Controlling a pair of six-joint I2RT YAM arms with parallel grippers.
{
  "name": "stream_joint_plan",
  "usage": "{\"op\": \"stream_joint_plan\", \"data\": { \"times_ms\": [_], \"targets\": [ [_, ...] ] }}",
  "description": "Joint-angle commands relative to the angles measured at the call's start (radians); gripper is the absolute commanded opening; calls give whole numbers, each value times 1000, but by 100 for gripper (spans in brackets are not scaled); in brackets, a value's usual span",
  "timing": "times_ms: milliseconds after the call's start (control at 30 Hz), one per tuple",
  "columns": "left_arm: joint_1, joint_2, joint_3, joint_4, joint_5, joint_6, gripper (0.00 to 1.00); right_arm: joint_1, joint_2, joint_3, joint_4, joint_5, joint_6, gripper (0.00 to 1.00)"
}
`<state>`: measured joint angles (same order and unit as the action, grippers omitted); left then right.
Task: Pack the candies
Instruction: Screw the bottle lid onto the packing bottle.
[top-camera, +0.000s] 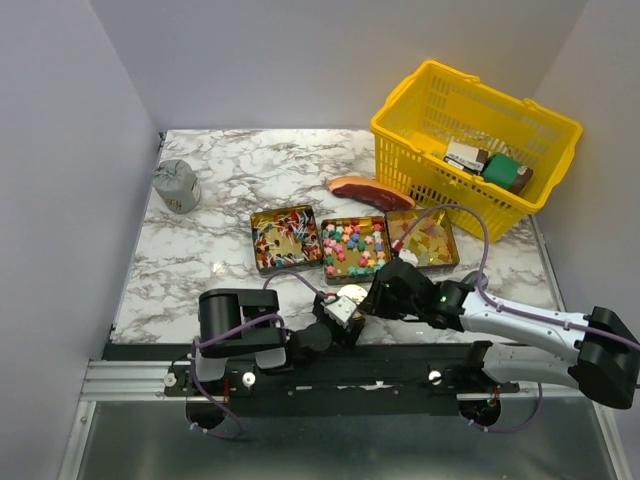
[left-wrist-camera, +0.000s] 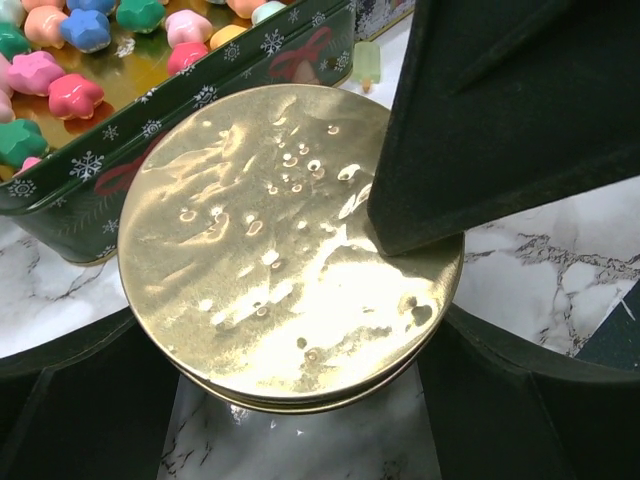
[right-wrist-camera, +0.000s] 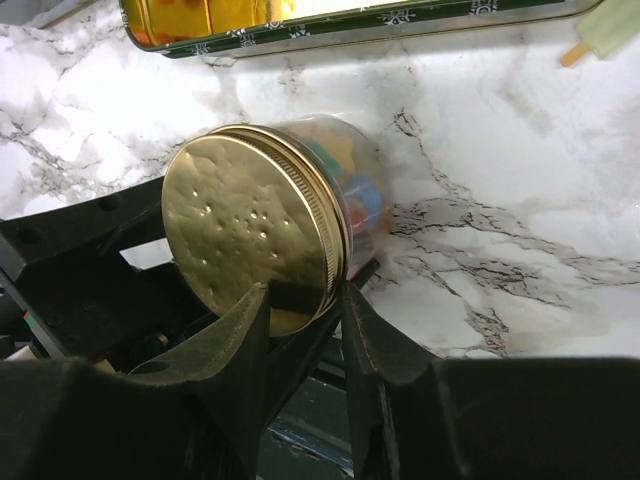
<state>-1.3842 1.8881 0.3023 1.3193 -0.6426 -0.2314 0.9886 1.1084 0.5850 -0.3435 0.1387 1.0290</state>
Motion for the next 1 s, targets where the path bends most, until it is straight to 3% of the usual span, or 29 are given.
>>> {"op": "stream_joint_plan", "data": {
  "times_ms": [0, 33, 133, 267, 433, 700, 967],
  "targets": [
    [25, 20, 23, 138, 17, 27, 81, 9, -15, -21, -132, -2, 22, 30],
    [25, 22, 21, 135, 24, 35, 71, 8, -22, -16, -137, 12, 19, 31],
    [24, 37, 14, 143, 60, 43, 58, 8, -51, 12, -150, 82, -6, 40],
    [24, 57, 6, 162, 98, 32, 52, -2, -35, 81, -160, 159, -64, 52],
    [24, 57, -9, 161, 109, 26, 50, -47, 47, 137, -144, 177, -158, 52],
    [22, 65, -9, 155, 116, 23, 50, -76, 133, 131, -42, 95, -234, 39],
    [24, 66, -3, 136, 112, 7, 50, -79, 104, 1, 23, -10, -182, 21]
  ]
}}
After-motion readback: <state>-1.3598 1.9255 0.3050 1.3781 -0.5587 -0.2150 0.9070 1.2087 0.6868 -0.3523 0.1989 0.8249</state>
